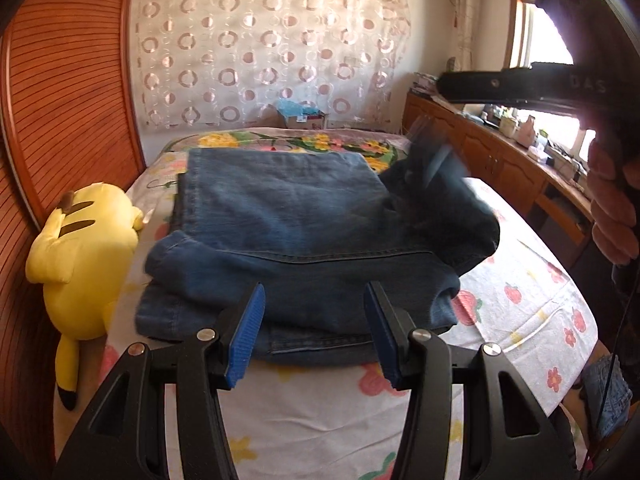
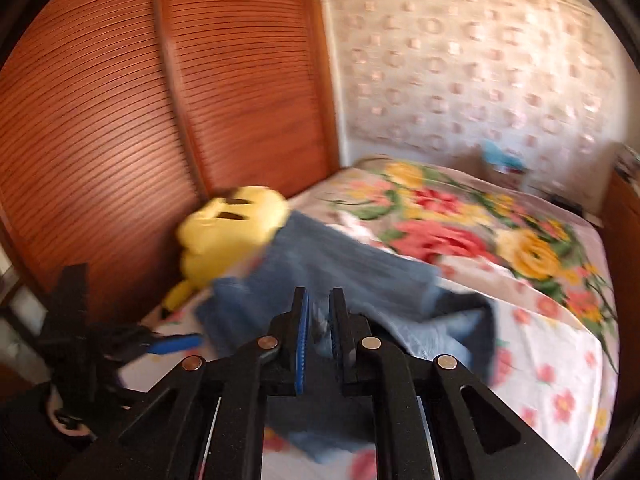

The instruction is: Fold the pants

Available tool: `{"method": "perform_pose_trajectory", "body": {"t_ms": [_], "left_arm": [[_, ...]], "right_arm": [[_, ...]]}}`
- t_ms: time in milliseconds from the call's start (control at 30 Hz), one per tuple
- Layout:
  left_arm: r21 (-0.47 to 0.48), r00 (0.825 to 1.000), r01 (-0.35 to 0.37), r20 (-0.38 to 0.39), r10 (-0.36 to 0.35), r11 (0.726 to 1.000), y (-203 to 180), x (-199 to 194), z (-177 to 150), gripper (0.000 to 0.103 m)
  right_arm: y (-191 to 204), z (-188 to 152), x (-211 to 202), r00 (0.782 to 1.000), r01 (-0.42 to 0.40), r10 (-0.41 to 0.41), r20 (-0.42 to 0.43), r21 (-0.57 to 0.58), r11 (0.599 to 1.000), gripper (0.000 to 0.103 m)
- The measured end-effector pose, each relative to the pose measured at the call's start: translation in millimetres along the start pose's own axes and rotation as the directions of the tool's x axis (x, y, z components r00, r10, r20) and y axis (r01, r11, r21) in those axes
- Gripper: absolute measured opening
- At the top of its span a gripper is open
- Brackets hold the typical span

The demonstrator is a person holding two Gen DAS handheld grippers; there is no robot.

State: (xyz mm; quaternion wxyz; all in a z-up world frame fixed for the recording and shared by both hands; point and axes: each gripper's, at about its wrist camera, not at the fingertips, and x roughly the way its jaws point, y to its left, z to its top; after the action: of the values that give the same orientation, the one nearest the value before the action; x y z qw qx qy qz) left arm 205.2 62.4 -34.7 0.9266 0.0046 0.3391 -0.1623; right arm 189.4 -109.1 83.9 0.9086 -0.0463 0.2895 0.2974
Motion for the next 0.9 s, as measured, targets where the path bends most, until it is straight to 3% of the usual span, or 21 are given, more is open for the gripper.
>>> {"method": "perform_pose_trajectory", "body": {"t_ms": [100, 167, 333, 900], "left_arm": [[-0.005, 1.000, -0.010, -0.007, 0.010, 1.000, 7.8, -0.5, -2.2, 0.053], [-0.006, 1.000, -0.013, -0.011, 0.013, 1.000, 10.1, 0.6, -3.1, 0.053], [-0.004, 1.000, 0.001, -0.019, -0.001, 1.000, 9.8, 9.8, 1.9, 0.053], [0.058, 0.995, 0.083, -0.056, -0.080, 0.995, -35.9, 68.9, 33.7, 0.053]], "right_arm": [[-1.7, -1.7, 8.6, 1.000, -0.014, 0.013, -0.022, -0.018, 1.000, 0.015], [-9.1, -4.8, 12.3, 0.999, 0.004, -0.004, -0.042, -0.002, 1.000, 0.023], [-30.8, -7.6, 18.9, 0.996, 0.071, -0.070, -0.052, 0.019, 0.997, 0.027], [-98.9, -59.5, 38.1, 0.959, 0.258, -0.232, -0.162, 0.165, 0.952, 0.035]]}}
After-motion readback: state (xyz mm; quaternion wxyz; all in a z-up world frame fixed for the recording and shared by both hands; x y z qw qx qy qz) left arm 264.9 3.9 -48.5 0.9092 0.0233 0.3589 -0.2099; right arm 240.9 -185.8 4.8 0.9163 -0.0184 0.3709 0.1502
